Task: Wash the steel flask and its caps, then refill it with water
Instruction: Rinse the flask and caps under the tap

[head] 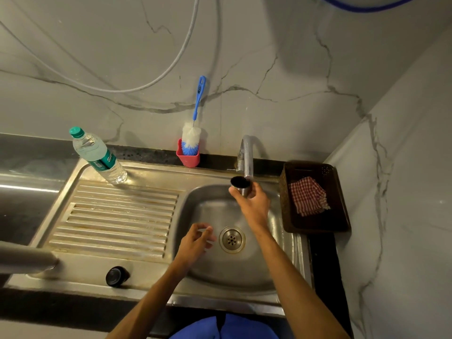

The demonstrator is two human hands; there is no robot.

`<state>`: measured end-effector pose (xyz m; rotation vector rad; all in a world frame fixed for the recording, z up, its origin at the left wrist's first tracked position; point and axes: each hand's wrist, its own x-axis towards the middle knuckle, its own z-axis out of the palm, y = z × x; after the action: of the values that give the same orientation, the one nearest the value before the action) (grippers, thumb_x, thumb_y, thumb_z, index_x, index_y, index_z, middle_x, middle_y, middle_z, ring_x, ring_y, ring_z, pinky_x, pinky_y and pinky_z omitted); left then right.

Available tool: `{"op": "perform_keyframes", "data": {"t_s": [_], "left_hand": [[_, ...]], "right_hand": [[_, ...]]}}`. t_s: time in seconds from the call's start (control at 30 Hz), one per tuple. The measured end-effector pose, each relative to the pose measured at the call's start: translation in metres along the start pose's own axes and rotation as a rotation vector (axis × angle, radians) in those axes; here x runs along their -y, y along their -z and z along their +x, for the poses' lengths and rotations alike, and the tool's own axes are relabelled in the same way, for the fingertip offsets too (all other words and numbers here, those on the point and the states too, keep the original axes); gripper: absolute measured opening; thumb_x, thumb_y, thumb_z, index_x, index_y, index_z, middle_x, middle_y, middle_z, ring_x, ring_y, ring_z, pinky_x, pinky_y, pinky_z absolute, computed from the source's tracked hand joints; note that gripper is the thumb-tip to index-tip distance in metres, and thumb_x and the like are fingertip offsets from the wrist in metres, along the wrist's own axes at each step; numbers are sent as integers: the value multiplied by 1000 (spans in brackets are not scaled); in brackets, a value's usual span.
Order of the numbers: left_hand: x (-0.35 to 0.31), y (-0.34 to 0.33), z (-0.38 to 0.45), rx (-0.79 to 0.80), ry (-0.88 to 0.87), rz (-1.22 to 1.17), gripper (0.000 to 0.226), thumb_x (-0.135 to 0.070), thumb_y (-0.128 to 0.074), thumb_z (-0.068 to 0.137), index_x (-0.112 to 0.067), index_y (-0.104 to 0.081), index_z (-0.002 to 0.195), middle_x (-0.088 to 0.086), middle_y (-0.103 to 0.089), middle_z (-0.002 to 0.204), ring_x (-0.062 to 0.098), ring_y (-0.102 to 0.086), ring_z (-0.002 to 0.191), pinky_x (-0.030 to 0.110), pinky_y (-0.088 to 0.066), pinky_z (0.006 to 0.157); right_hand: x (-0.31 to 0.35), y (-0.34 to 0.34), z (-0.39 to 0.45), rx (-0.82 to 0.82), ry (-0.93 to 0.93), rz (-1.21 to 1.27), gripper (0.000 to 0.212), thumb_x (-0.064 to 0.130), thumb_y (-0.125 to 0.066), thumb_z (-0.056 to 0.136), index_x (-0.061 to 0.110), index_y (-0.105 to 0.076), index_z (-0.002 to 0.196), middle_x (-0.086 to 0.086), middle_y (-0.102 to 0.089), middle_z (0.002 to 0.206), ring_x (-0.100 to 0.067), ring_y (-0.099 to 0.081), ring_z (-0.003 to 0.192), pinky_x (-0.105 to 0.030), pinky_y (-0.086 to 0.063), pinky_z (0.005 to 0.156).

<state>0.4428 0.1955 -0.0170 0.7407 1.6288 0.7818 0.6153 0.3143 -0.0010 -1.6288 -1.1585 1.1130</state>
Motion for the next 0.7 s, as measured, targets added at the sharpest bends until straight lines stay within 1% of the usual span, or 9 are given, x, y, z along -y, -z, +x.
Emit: {"op": "perform_keyframes", "data": {"t_s": [0.07, 0.1, 0.23, 0.3, 0.37, 0.43, 0.5, 0.63, 0.7], "left_hand": [[3, 5, 2, -16, 2, -13, 21, -38, -61, 105, -24, -62, 119, 2, -80, 96, 24, -76, 89, 45, -61, 87], [4, 6, 3, -19, -1, -16, 22, -39, -61, 105, -24, -62, 119, 2, -80, 96, 25, -76, 89, 46, -61, 88], [-1, 12, 3, -39, -14, -25, 24, -40, -55, 107, -22, -61, 120, 5, -79, 100, 21, -75, 87, 34, -59, 77], [-6, 14, 2, -51, -13, -56, 24, -40, -53, 109, -21, -61, 119, 7, -78, 101, 20, -74, 86, 30, -56, 74], [-10, 16, 3, -53, -12, -76, 24, -39, -52, 109, -20, -62, 119, 9, -78, 101, 19, -73, 85, 29, -55, 73], [-12, 15, 3, -53, -14, -86, 25, -40, -51, 109, -20, -62, 119, 9, -79, 101, 20, -74, 86, 30, -55, 73], [-12, 14, 3, -49, -13, -85, 25, -41, -51, 109, -21, -62, 119, 9, -79, 101, 22, -74, 88, 30, -55, 74], [-9, 11, 4, -38, -1, -76, 26, -43, -51, 109, -21, -62, 119, 8, -78, 100, 24, -74, 89, 31, -55, 74], [-8, 10, 4, -35, 8, -69, 27, -43, -51, 109, -21, -61, 120, 7, -79, 101, 24, -74, 89, 33, -56, 76]], "right_hand": [[-3, -1, -1, -101, -91, 78, 45, 40, -89, 76, 26, -71, 114, 11, -73, 106, -7, -68, 103, -23, -53, 85], [-6, -1, 0, -112, -123, 81, 44, 39, -89, 76, 25, -71, 114, 9, -73, 107, -10, -67, 104, -25, -52, 86], [-13, 2, 0, -110, -136, -2, 43, 38, -89, 77, 20, -70, 110, 7, -73, 103, -11, -68, 99, -25, -53, 83], [-16, 5, -1, -113, -109, -74, 47, 36, -91, 75, 19, -70, 113, 8, -72, 103, -9, -68, 97, -29, -56, 87], [-16, 7, -1, -115, -147, -52, 45, 36, -90, 77, 18, -70, 114, 10, -72, 102, -6, -69, 95, -32, -58, 89], [-16, 9, -2, -115, -108, -136, 49, 33, -90, 77, 15, -69, 117, 9, -72, 105, -7, -68, 96, -23, -56, 83], [-15, 11, -1, -118, -125, -127, 50, 35, -90, 77, 13, -69, 117, 6, -73, 106, -13, -70, 98, -16, -50, 76], [-11, 8, 5, -114, -117, -186, 52, 38, -89, 76, 14, -68, 116, 4, -70, 103, -14, -68, 95, -10, -44, 68], [-7, 6, 11, -76, -120, -190, 50, 40, -89, 75, 15, -69, 113, 4, -71, 100, -13, -69, 91, -12, -45, 67]]}}
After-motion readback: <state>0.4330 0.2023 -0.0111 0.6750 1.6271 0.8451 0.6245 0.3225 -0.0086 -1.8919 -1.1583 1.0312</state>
